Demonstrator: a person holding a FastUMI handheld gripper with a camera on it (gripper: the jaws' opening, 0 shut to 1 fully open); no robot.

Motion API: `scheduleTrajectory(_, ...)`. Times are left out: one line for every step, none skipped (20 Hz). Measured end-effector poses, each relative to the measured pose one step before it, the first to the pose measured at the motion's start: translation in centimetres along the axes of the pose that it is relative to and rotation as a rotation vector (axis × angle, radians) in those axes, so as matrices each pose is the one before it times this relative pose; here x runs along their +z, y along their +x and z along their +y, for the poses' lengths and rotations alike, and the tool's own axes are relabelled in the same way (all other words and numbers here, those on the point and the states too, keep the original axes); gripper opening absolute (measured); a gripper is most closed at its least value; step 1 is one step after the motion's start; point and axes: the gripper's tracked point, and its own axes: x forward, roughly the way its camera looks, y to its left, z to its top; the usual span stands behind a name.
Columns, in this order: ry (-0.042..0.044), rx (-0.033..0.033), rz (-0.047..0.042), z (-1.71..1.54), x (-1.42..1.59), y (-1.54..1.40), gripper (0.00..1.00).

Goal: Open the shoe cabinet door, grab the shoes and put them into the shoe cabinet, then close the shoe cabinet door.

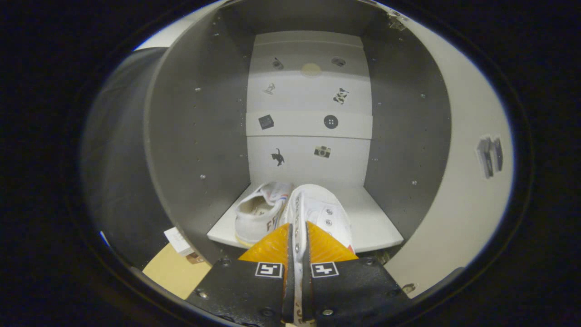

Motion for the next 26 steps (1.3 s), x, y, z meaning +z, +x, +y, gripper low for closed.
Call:
scheduleTrajectory(-0.00168, -0.00919, 0.00265, -0.413, 0.479, 0.79, 0.1)
scheduleTrajectory(-0.00032, -0.00386, 0.00598, -0.19, 0.499, 0.896, 0.1)
scheduleTrajectory(-0.00135, -0.00269, 0.00859, -0.271, 0.29, 1.153, 0.1)
scheduleTrajectory(-0.00447, -0.00428, 0.01363, -0.275, 0.067, 1.207, 0.1)
scheduleTrajectory(-0.00154, -0.00501, 0.01113, -0.267, 0.068, 0.904, 0.1)
scheduleTrajectory(-0.00383, -0.00385, 0.00822, -0.207, 0.117, 0.623, 0.1)
scheduleTrajectory(-0.00042, -0.00116, 0.00963, -0.138, 0.051, 0.677, 0.1)
scheduleTrajectory(-0.00188, -0.00181, 0.01028, -0.011, -0.032, 0.649, 0.1)
scheduleTrajectory(0.0013, 0.00056, 0.01267, 0.041, -0.088, 0.517, 0.1)
scheduleTrajectory(-0.00525, 0.00026, 0.01151, 0.035, -0.113, 0.358, 0.1)
scheduleTrajectory(-0.00502, -0.00313, 0.01323, 0.008, -0.088, 0.67, 0.1)
scheduleTrajectory(-0.00352, -0.00339, 0.00642, -0.029, -0.063, 0.388, 0.1)
scheduleTrajectory(0.00008, -0.00394, 0.00796, 0.006, -0.078, 0.377, 0.1)
scheduleTrajectory(0.00235, -0.00136, 0.01205, 0.048, -0.273, 0.398, 0.1)
scheduleTrajectory(0.00052, -0.00149, 0.00893, 0.047, -0.135, 0.228, 0.1)
scheduleTrajectory(0.00436, 0.00632, 0.01303, 0.231, -0.251, 0.17, 0.09)
scheduleTrajectory(0.01229, 0.00528, 0.01066, 0.186, -0.172, 0.193, 0.1)
scheduleTrajectory(0.01679, 0.0089, 0.01586, 0.263, -0.276, 0.214, 0.1)
scheduleTrajectory(0.01325, 0.00699, 0.02297, 0.247, -0.355, 0.143, 0.1)
scheduleTrajectory(0.01245, -0.00141, -0.00012, 0.124, 0.08, 0.136, 0.1)
scheduleTrajectory(-0.00632, -0.00652, 0.00079, -0.122, 0.046, 0.023, 0.1)
scheduleTrajectory(0.00407, -0.00252, 0.00326, 0.114, -0.096, -0.15, 0.1)
scheduleTrajectory(0.00752, -0.00514, -0.0011, -0.04, -0.001, 0.041, 0.1)
scheduleTrajectory(0.00364, -0.00428, 0.0028, -0.007, -0.082, -0.011, 0.1)
scheduleTrajectory(0.00284, -0.00643, -0.00156, -0.112, 0.017, -0.135, 0.11)
scheduleTrajectory(-0.00076, -0.00898, -0.00707, -0.279, 0.121, -0.107, 0.13)
